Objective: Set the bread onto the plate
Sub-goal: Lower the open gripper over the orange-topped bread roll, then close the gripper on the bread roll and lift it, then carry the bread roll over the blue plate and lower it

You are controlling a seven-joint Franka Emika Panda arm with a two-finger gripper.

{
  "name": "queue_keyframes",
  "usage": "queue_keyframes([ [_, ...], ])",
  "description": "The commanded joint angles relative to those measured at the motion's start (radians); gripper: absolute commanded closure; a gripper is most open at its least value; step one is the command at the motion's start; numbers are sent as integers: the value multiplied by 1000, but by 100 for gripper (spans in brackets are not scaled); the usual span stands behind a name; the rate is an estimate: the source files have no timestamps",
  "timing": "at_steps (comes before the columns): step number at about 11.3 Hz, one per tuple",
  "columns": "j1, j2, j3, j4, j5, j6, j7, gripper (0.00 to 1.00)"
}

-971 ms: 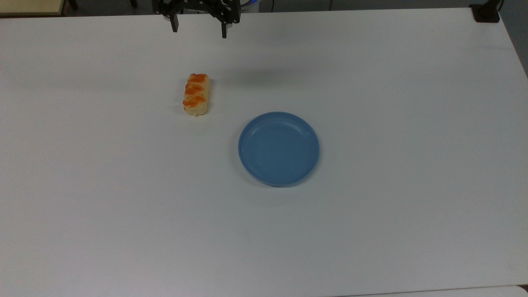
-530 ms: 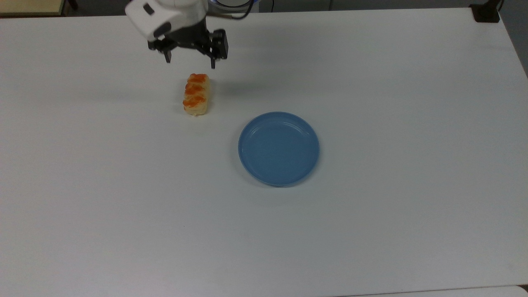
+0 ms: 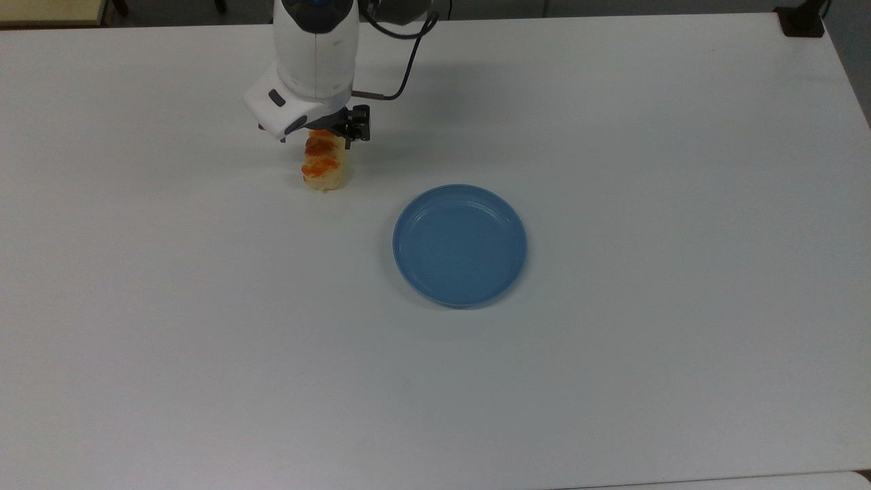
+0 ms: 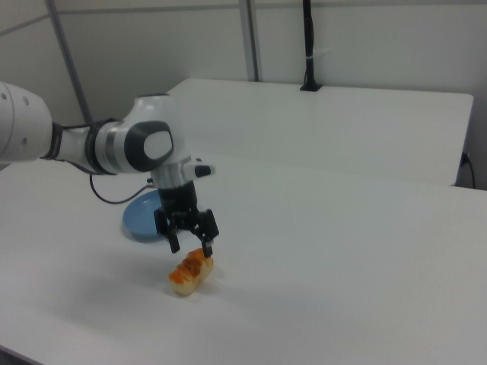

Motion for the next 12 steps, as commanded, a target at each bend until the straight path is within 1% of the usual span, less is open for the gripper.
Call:
queue_keyframes([
  [1, 20, 18, -28, -73, -50, 82, -23, 6],
  [3, 28, 47, -27, -76, -50, 102, -13, 30],
  [4, 30, 54, -27, -73, -50, 102, -8, 52],
  [5, 43, 51, -27, -71, -47, 102, -6, 78],
  [6, 51, 41, -27, -56, -38, 94, 0, 93],
  [7, 54, 28, -25, -32, -32, 82, 10, 100],
  [8, 63, 14, -22, -3, -16, 59, 23, 100],
  [10, 86, 18, -16, 138, 68, -27, 15, 99],
  [11, 102, 28, -16, 218, 120, -47, 14, 97],
  [12, 128, 55, -18, 279, 155, -47, 14, 95],
])
